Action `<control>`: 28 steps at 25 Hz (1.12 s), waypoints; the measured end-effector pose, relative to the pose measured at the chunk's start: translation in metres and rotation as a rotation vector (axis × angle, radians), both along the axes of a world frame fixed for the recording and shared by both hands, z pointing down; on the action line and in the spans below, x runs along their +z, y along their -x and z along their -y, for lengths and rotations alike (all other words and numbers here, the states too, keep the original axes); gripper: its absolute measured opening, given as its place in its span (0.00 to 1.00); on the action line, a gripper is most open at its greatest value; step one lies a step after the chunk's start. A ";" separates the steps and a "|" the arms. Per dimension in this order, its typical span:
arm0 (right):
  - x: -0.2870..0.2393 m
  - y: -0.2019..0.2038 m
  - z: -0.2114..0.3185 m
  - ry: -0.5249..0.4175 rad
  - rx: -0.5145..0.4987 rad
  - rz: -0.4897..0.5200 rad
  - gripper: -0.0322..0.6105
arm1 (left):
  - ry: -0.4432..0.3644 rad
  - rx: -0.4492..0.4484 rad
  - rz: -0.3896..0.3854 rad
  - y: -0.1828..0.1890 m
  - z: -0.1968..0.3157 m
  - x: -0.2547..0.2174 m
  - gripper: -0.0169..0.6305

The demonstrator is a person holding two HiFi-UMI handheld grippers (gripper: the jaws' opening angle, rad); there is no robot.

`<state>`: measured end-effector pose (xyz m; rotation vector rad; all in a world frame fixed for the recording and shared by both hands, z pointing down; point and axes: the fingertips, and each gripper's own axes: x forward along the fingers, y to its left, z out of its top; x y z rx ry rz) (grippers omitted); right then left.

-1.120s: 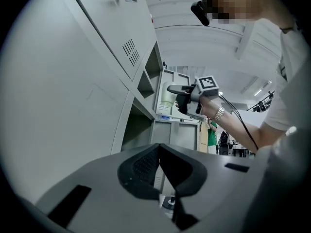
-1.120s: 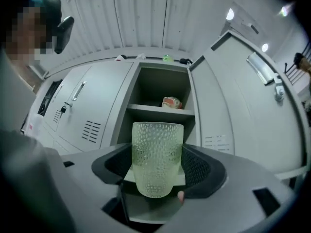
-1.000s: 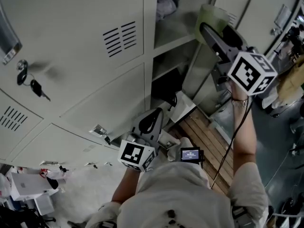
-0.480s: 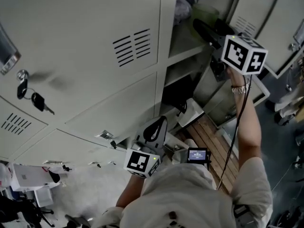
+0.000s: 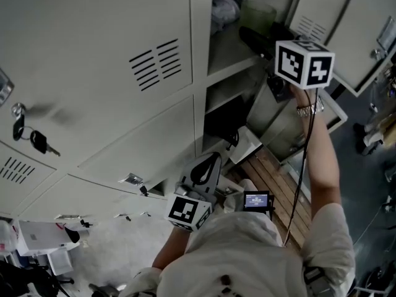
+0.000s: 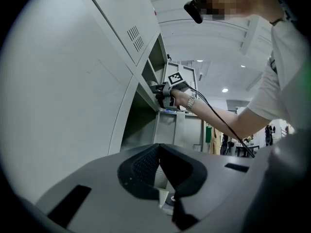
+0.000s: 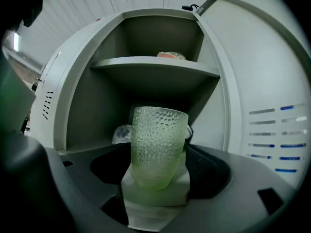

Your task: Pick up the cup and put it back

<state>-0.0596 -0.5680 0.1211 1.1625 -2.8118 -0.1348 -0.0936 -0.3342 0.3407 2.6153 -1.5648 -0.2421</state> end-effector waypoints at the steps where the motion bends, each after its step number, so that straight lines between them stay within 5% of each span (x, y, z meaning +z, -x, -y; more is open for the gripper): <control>1: -0.001 -0.001 0.000 -0.003 0.007 0.013 0.57 | -0.001 0.003 0.000 -0.001 -0.001 0.000 0.04; 17: -0.024 -0.048 -0.070 -0.043 0.027 0.181 0.56 | 0.036 -0.017 0.003 0.009 -0.033 0.008 0.04; 21: -0.026 -0.075 -0.098 -0.092 0.103 0.235 0.14 | 0.045 0.020 0.013 0.000 -0.047 0.012 0.04; 28: -0.010 -0.110 -0.153 -0.092 0.156 0.256 0.09 | 0.059 0.098 0.043 -0.023 -0.076 0.015 0.04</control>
